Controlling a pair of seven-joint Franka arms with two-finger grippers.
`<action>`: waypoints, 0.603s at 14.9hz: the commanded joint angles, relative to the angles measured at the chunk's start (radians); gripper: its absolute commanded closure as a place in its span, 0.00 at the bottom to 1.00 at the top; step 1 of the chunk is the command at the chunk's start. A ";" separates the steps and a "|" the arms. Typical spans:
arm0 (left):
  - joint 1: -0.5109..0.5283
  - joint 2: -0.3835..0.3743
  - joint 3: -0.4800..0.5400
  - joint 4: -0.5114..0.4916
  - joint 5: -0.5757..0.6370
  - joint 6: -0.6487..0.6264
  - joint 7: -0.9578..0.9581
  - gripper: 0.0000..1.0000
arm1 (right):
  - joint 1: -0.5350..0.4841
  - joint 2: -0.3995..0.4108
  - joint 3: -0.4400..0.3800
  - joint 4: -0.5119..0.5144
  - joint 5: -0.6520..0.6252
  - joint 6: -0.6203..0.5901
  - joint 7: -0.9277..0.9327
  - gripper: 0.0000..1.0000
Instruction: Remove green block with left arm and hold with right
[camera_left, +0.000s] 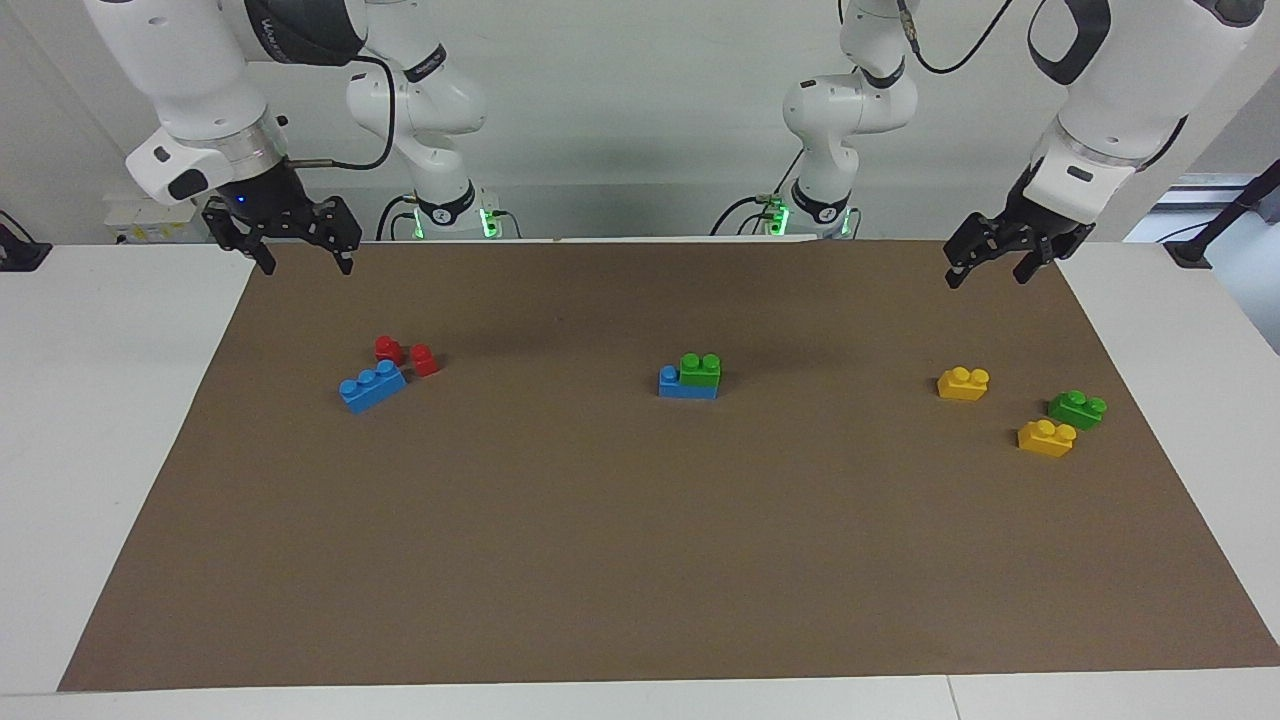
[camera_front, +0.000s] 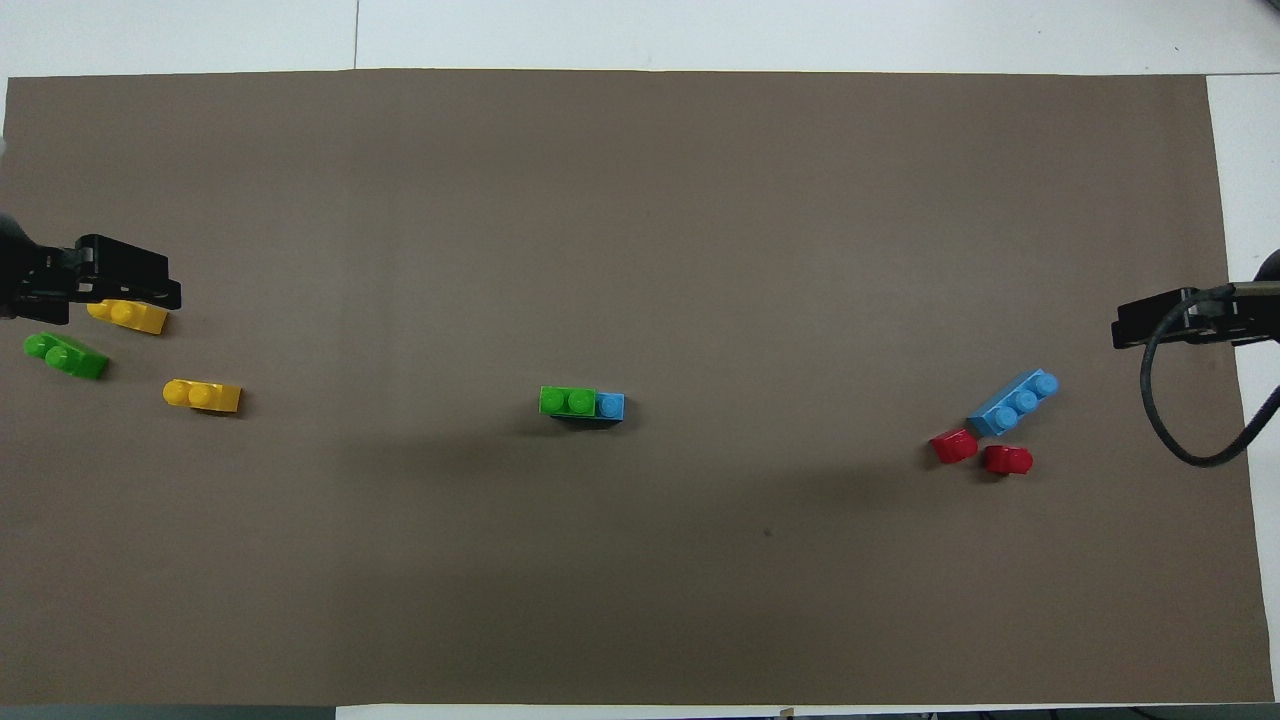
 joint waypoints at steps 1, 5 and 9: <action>0.015 0.000 -0.007 -0.005 0.015 0.015 0.017 0.00 | -0.014 0.000 0.007 -0.006 -0.012 0.016 -0.022 0.00; 0.015 0.000 -0.007 -0.005 0.017 0.015 0.017 0.00 | -0.014 0.000 0.007 -0.006 -0.014 0.009 -0.028 0.00; 0.015 -0.001 -0.007 -0.007 0.017 0.015 0.014 0.00 | -0.010 -0.002 0.007 -0.009 -0.003 0.023 -0.005 0.00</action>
